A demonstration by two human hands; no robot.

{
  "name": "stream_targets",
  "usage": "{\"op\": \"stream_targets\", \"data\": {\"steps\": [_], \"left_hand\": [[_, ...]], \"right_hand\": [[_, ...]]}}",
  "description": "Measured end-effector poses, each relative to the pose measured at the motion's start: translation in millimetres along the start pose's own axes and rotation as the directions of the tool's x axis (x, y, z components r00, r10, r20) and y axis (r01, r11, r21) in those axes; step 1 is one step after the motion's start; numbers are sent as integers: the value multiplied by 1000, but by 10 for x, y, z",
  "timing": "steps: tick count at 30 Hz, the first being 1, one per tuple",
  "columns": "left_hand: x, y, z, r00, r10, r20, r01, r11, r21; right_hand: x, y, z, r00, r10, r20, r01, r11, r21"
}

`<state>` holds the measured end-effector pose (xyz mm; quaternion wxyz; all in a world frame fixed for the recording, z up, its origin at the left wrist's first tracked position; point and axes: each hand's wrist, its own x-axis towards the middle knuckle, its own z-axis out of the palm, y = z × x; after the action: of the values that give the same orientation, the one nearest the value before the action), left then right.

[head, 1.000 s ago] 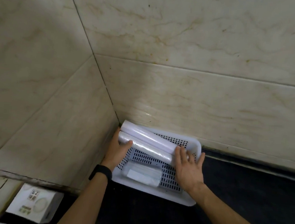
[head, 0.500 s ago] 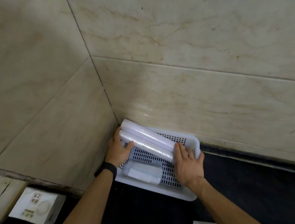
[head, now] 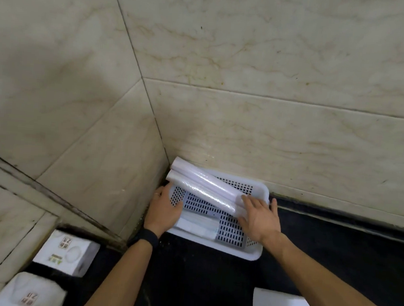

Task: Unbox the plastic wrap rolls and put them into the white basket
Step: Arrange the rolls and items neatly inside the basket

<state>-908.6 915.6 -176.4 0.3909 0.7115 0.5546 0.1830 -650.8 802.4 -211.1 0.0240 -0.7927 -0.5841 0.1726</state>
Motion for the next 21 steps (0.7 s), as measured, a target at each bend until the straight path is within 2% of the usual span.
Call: {"op": "stream_targets", "data": {"steps": [2,6,8,10,13,16,19,21], "left_hand": [[-209,11,-15,1000,26,-10,-26,1000,13],[-832,-109,3,989,-64,-130,61,998,-25],[-1224,-256,26,974,-118,-194,118,993,-14],[-1601,-447,-6,943,-196,-268,203,979,0],[-2010,-836,-230,855,-327,-403,368,929,27],[-2221,-1236,-539,717,-483,-502,583,811,52],[-2253,-1608,-828,619,-566,-544,701,711,57],[-2214,-1872,-1009,589,-615,-523,735,677,31]], "right_hand": [[-192,-85,-68,996,-52,-74,58,995,81],[-671,-335,-119,966,-177,-189,229,924,307],[-859,-506,-102,964,-218,-153,262,884,388],[-992,-724,-30,949,-303,-89,314,871,378],[-1118,-1151,105,905,-426,-8,399,841,364],[-1148,-1592,302,850,-523,70,472,812,344],[-1042,-2078,546,795,-579,182,508,798,324],[-928,-2441,723,755,-600,263,525,795,305]]}}
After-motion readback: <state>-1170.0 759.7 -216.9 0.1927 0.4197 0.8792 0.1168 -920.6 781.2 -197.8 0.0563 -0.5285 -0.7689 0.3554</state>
